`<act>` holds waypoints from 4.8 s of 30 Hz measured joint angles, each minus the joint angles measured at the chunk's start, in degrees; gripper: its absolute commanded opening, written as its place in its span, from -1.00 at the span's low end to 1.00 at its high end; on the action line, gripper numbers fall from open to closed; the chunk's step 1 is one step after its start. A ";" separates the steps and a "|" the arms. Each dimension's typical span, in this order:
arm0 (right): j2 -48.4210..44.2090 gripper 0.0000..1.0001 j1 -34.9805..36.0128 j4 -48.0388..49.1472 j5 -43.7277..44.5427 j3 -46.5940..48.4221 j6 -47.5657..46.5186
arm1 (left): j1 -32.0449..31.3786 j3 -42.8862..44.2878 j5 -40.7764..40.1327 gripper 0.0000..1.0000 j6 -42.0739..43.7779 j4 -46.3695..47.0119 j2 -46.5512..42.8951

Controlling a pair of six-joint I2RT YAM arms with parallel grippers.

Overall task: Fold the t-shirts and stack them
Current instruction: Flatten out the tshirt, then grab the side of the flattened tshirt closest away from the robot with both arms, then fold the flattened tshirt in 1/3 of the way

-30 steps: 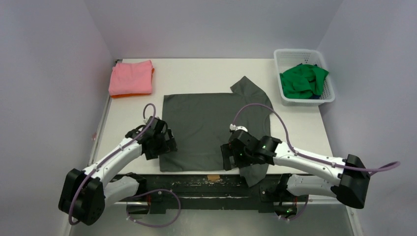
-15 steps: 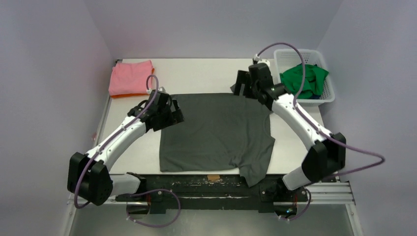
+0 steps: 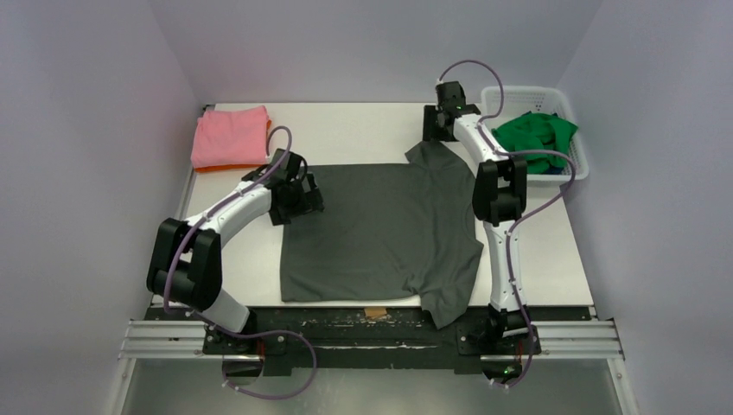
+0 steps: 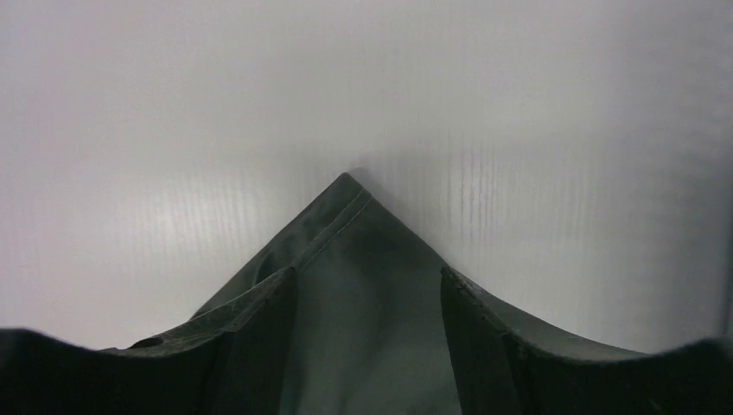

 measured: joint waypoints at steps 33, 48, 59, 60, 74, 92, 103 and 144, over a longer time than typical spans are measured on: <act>12.09 -0.19 -4.52 2.97 -0.24 13.05 0.28 | 1.70 16.50 7.43 1.00 -1.03 -3.34 20.41; -17.27 0.98 -4.09 3.89 -1.07 -12.76 1.42 | 2.19 3.32 3.02 1.00 -1.86 -5.99 -6.43; -67.56 0.87 11.08 8.04 3.65 -64.92 12.98 | 1.86 -25.53 -1.53 0.69 -11.58 -18.12 -42.66; -68.39 0.85 13.66 7.23 4.09 -69.07 14.56 | 1.86 -26.95 -1.44 0.58 -12.39 -18.60 -43.78; -78.25 0.80 31.93 -6.91 9.44 -79.06 25.53 | 0.83 -35.01 4.94 -0.98 -20.28 -4.35 -35.65; -77.99 0.25 45.44 -20.85 -4.28 -91.58 31.85 | -0.35 -34.16 -0.66 -1.00 -21.09 -6.03 -34.86; -67.82 -0.66 45.79 -12.11 -2.29 -93.74 34.53 | -0.35 -33.86 -0.92 -1.00 -21.09 -6.84 -34.88; -63.91 -1.00 18.32 -15.91 6.12 -70.77 19.69 | 5.57 -4.48 0.09 -1.00 -15.74 -10.25 -10.56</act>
